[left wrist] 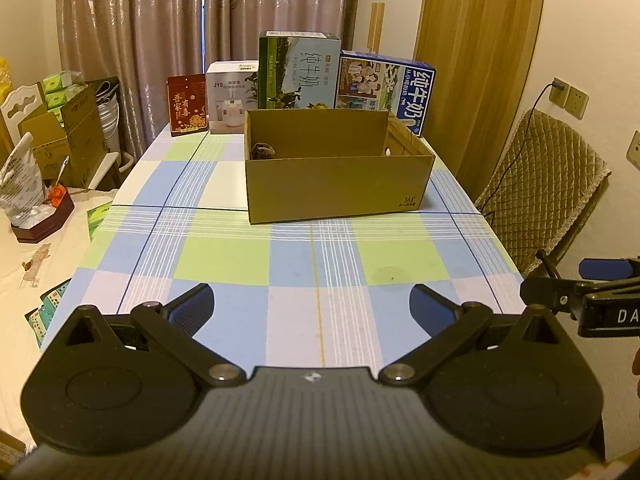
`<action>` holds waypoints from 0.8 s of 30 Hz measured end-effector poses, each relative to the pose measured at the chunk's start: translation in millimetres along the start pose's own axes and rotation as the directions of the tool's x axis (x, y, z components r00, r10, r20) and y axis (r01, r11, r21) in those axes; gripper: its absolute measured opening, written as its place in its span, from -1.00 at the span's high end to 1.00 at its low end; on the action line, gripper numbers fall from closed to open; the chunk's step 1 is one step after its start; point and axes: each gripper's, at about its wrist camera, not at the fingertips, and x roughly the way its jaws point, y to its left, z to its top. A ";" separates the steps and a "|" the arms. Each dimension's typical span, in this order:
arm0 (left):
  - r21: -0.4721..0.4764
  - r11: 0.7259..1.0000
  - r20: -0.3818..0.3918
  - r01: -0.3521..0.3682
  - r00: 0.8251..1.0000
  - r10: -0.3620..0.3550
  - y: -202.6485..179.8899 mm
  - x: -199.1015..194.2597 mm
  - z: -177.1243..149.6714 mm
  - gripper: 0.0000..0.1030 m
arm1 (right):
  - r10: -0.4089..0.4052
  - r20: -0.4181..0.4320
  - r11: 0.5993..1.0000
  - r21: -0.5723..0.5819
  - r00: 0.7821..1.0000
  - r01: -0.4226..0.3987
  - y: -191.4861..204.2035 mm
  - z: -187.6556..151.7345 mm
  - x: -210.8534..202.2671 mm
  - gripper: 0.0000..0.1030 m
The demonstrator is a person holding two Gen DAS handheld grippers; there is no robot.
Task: Organize objects
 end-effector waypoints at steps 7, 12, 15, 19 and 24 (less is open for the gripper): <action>-0.001 1.000 0.001 0.001 1.000 -0.001 0.5 -0.1 0.1 -0.98 | 0.000 -0.001 1.000 0.001 1.000 0.000 0.7 -0.3 0.8 -0.97; -0.003 1.000 -0.001 0.003 1.000 -0.003 -0.4 1.1 1.2 -0.98 | 0.001 0.003 1.000 0.000 1.000 -0.001 2.1 0.1 0.3 -0.97; -0.005 1.000 0.001 0.005 1.000 -0.005 -1.2 1.2 1.2 -0.98 | 0.001 0.005 1.000 0.000 1.000 -0.001 2.9 0.5 0.0 -0.97; -0.007 1.000 0.002 0.007 1.000 -0.007 -1.4 1.4 1.8 -0.98 | 0.000 0.006 1.000 -0.001 1.000 0.000 3.2 0.7 0.0 -0.97; -0.026 0.999 0.011 0.020 1.000 -0.020 1.1 0.1 2.1 -0.98 | 0.007 0.009 1.000 0.000 1.000 -0.007 3.8 1.0 -0.1 -0.97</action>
